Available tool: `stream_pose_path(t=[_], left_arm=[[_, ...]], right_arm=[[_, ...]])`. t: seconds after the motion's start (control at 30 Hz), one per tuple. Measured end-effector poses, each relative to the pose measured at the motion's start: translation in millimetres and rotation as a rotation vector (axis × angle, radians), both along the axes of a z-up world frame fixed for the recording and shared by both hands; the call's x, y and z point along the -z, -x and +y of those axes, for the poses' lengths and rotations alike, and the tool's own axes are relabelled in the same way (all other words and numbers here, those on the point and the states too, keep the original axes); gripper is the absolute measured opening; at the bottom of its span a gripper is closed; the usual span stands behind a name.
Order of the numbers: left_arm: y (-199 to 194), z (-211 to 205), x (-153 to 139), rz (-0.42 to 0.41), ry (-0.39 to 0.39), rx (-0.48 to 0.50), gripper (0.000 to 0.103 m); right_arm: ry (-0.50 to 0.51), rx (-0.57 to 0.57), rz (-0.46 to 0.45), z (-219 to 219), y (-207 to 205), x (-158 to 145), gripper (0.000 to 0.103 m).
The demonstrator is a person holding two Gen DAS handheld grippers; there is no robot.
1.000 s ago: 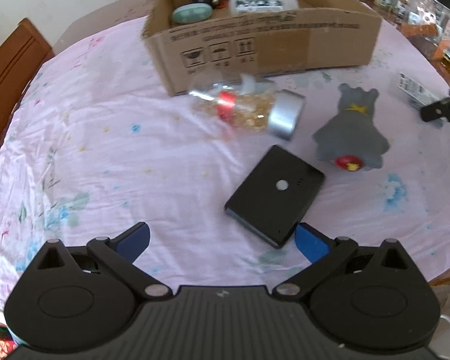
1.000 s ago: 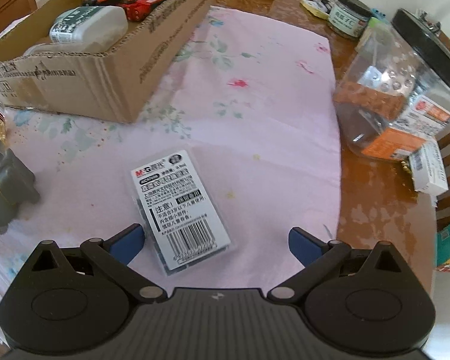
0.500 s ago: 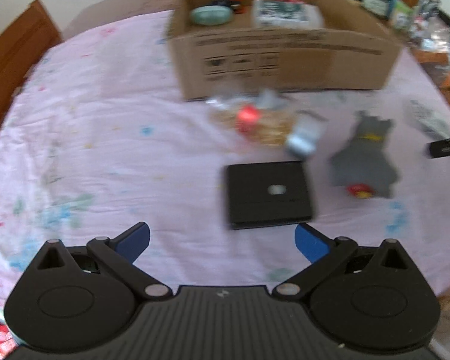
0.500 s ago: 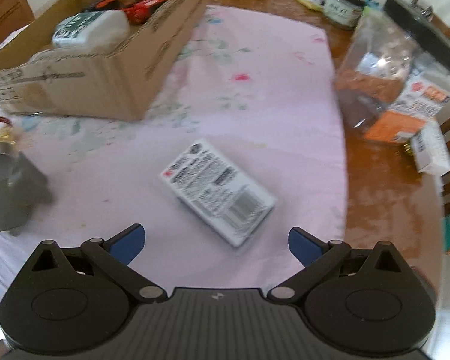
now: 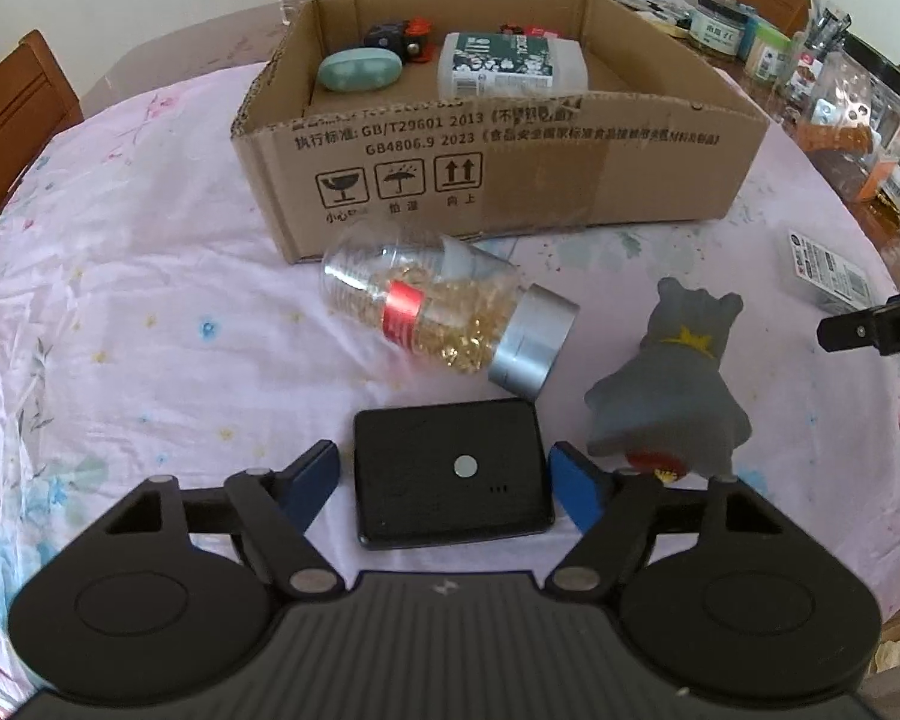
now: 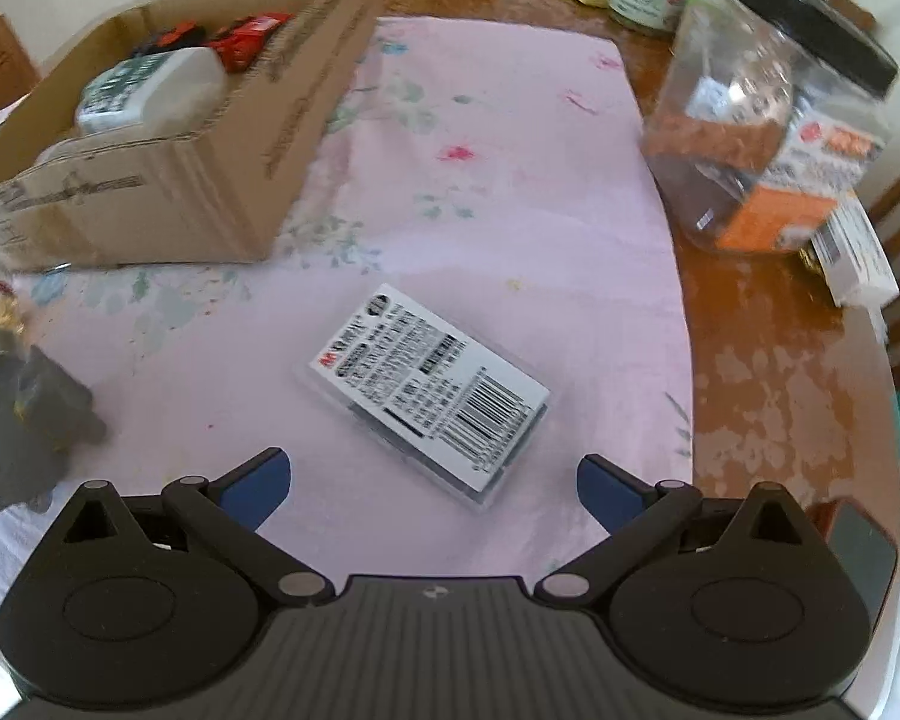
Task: Organize rigid objects
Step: 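Grasp the black square case with the left tool while the right tool grasps the pencil-lead pack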
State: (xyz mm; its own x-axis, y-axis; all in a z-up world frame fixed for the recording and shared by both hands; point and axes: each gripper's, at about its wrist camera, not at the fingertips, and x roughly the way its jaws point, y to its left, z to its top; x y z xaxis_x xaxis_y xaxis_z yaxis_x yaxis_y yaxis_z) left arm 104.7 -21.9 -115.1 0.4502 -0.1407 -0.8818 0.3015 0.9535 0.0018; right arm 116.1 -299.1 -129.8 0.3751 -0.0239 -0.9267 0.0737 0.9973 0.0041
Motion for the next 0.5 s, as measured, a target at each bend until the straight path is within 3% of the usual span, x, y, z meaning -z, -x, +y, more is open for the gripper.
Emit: stream_pose_path(t=[0.3, 0.5], left_arm=[[1.6, 7.1, -1.9, 0.007, -0.002, -0.003, 0.073], [1.1, 12.3, -2.4, 0.008, -0.002, -0.011, 0.073]], right_arm=[[-0.052, -0.013, -0.033, 13.1, -24.3, 3.3, 0.103], [-0.026, -0.067, -0.061, 34.3, -42.3, 5.0, 0.103]])
